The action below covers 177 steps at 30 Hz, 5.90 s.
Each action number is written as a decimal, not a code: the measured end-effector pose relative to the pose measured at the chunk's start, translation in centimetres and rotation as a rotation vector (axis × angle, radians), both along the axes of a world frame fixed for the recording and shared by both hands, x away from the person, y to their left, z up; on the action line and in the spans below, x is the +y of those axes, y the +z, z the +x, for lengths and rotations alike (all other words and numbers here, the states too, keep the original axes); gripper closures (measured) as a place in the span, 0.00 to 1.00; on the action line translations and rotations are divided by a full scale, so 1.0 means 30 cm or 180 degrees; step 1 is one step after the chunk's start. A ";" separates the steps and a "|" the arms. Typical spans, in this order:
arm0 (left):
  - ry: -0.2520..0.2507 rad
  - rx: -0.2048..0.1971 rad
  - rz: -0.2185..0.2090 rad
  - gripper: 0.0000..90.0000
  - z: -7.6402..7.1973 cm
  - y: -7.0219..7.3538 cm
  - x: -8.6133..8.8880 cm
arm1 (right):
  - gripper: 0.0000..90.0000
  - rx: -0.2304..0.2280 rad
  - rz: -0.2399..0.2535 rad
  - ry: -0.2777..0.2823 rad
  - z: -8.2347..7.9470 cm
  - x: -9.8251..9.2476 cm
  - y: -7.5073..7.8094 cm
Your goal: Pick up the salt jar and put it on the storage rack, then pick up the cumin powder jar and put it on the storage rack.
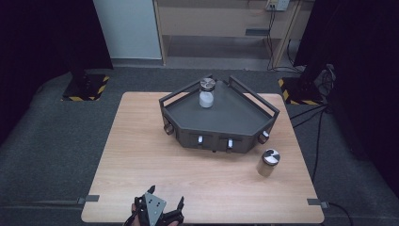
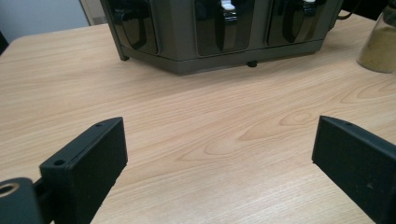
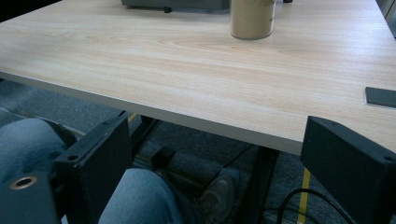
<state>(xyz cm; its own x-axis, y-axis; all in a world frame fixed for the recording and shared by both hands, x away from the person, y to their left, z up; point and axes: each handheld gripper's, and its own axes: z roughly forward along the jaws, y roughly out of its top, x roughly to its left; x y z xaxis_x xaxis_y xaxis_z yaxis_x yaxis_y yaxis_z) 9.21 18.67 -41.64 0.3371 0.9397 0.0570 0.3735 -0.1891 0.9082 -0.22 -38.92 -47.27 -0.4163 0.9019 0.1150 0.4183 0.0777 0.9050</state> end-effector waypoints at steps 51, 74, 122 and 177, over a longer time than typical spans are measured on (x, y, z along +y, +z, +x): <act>0.0170 -0.0133 -0.0131 0.03 -0.016 -0.043 0.030 | 0.10 -0.0341 0.0029 0.0031 -0.020 0.005 0.081; 0.0131 -0.0123 -0.0189 0.03 0.002 -0.044 0.055 | 0.10 -0.0741 -0.0164 -0.0025 0.245 0.045 0.282; 0.0113 -0.0080 -0.0272 0.03 0.010 -0.043 0.072 | 0.12 -0.0198 -0.0314 -0.0148 0.682 0.175 0.060; 0.0093 0.0005 -0.0377 0.03 0.022 -0.047 0.075 | 0.34 -0.0293 -0.0302 -0.0124 0.766 0.209 -0.037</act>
